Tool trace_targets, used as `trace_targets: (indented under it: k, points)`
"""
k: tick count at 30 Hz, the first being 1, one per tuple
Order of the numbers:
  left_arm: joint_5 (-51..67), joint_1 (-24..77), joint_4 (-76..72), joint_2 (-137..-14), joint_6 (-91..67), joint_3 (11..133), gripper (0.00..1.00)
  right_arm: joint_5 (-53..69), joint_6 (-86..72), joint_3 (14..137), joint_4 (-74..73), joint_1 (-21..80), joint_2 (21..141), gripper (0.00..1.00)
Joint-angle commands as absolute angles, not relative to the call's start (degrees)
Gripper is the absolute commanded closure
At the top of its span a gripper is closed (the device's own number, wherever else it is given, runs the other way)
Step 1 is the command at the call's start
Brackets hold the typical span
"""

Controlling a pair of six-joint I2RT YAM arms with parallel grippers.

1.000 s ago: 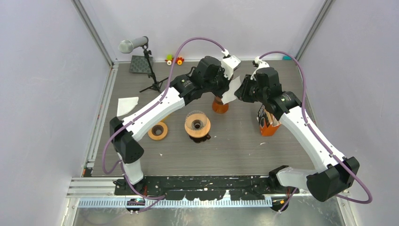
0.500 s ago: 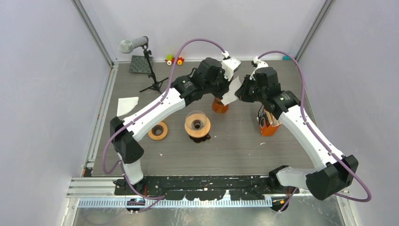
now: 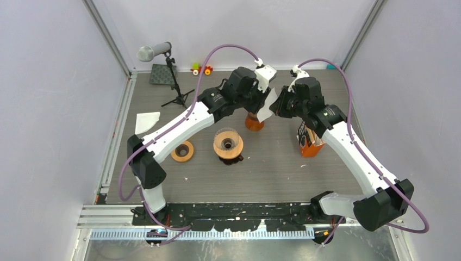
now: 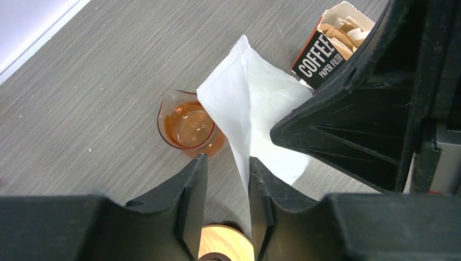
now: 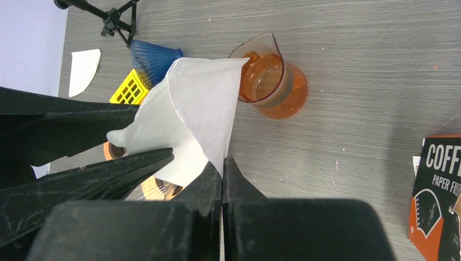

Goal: Place the coffee filter in the dripper
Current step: Place the coffee filter in the coffee dripper.

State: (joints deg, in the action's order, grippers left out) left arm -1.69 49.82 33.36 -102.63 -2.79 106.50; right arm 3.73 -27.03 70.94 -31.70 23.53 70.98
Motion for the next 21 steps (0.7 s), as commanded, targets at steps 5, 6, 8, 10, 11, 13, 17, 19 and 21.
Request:
trace_targets:
  k: [5,6,8,10,11,13,17,19,21]
  points:
    - [-2.6,50.0,33.1,-102.7,-4.8,108.4,0.55,4.1,-28.4,72.8,-29.5,23.7,69.3,1.0]
    - [-2.6,50.0,33.1,-102.9,-5.1,108.5,0.54,4.2,-28.5,72.7,-29.5,23.8,69.3,1.0]
    - [-2.7,50.0,33.3,-103.1,-5.3,108.9,0.52,4.3,-28.6,72.7,-29.4,23.7,69.4,1.0]
    - [-3.0,50.0,33.5,-103.3,-5.4,109.3,0.51,4.6,-28.9,72.5,-29.4,23.8,69.4,0.99]
    - [-3.4,50.0,33.6,-103.4,-5.3,109.3,0.5,4.8,-29.0,72.4,-29.3,23.8,69.4,0.99]
    - [-4.7,50.0,33.6,-103.5,-5.0,109.4,0.49,5.1,-29.3,72.4,-29.2,23.8,69.2,0.99]
    - [-7.1,50.0,33.2,-103.5,-3.9,108.7,0.47,5.8,-30.3,72.5,-29.2,23.7,68.9,1.0]
    - [-7.8,50.0,32.8,-103.2,-3.6,108.3,0.46,6.0,-30.5,72.4,-29.4,23.6,68.9,0.99]
    - [-7.6,50.0,32.8,-103.2,-3.6,108.2,0.45,6.3,-30.7,72.4,-29.3,23.5,69.0,1.0]
